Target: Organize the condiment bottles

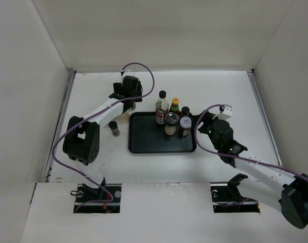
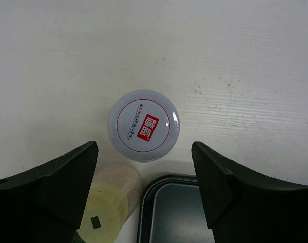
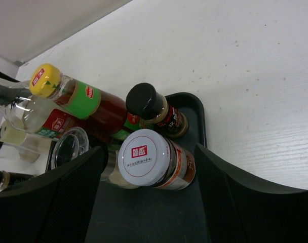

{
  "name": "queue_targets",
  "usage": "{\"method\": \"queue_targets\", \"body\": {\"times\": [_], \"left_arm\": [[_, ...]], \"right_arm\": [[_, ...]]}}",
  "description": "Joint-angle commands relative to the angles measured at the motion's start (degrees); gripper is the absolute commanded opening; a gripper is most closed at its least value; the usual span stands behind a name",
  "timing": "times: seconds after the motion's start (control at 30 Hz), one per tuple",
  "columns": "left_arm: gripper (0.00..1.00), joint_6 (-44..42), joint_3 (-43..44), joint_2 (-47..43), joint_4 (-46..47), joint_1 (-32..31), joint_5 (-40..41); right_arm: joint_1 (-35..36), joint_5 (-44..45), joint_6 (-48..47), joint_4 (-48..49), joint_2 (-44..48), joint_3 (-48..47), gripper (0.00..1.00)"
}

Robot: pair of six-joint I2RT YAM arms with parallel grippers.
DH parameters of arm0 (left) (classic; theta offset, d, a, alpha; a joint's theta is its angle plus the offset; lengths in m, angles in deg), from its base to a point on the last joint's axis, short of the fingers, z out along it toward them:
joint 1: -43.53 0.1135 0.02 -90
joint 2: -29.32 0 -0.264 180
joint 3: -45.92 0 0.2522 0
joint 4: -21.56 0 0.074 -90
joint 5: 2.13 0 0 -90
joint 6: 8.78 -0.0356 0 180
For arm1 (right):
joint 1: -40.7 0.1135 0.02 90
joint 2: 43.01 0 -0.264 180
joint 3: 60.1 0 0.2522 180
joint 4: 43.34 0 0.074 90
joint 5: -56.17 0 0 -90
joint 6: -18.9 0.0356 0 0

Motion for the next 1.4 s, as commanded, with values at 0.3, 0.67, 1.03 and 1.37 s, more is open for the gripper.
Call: {"method": "queue_targets", "body": {"times": [0.3, 0.67, 1.03, 1.37], "left_arm": [[0.73, -0.9, 3.3, 2.8, 2.3, 1.7, -2.8], [0.57, -0.9, 3.2, 3.3, 4.4, 2.2, -3.6], [0.42, -0.5, -1.9, -5.1, 13.0, 0.8, -2.5], [0.40, -2.8, -4.1, -12.4, 16.7, -3.3, -0.4]], "right_arm": [[1.3, 0.2, -0.7, 3.6, 0.0, -1.0, 0.77], [1.4, -0.1, -0.7, 3.9, -0.2, -1.1, 0.77], [1.6, -0.2, -0.7, 4.1, -0.2, -1.1, 0.77], [1.9, -0.2, -0.7, 4.8, -1.4, -1.2, 0.77]]}}
